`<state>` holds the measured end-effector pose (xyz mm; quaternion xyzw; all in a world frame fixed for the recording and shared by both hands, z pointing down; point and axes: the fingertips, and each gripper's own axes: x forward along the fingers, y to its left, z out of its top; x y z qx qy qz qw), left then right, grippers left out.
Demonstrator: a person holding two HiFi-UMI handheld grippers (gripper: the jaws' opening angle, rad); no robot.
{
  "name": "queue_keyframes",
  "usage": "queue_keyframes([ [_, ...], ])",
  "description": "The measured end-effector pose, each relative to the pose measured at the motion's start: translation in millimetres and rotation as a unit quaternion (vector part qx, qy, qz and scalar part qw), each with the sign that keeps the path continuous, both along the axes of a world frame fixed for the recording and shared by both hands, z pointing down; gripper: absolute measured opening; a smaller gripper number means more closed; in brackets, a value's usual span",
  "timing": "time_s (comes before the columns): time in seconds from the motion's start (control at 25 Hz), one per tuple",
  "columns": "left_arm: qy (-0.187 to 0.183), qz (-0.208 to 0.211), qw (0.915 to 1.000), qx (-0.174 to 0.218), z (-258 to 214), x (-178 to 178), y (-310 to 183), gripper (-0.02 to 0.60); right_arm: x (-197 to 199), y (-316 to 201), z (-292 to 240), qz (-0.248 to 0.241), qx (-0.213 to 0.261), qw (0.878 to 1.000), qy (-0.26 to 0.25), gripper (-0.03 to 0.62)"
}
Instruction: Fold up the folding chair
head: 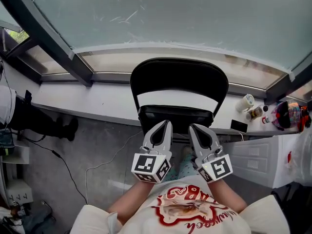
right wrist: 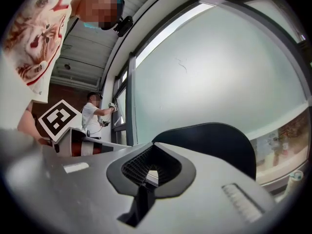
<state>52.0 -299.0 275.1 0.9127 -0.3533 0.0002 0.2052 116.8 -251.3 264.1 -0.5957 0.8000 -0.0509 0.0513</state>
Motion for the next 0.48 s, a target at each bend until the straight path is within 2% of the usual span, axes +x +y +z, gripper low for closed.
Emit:
queue_keyframes([
  [0.12, 0.009, -0.018, 0.9998, 0.002, -7, -12, -9, 0.003, -4, -3, -9, -0.004, 0.008, 1.0, -0.005, 0.023],
  [0.36, 0.022, -0.024, 0.9993, 0.017, -25, -11, -22, 0.003, -16, -21, -23, -0.03, 0.03, 0.999, 0.006, 0.023],
  [0.48, 0.021, -0.031, 0.9986, 0.036, -36, -15, -33, 0.003, -23, -36, -29, -0.048, 0.037, 0.998, 0.003, 0.023],
])
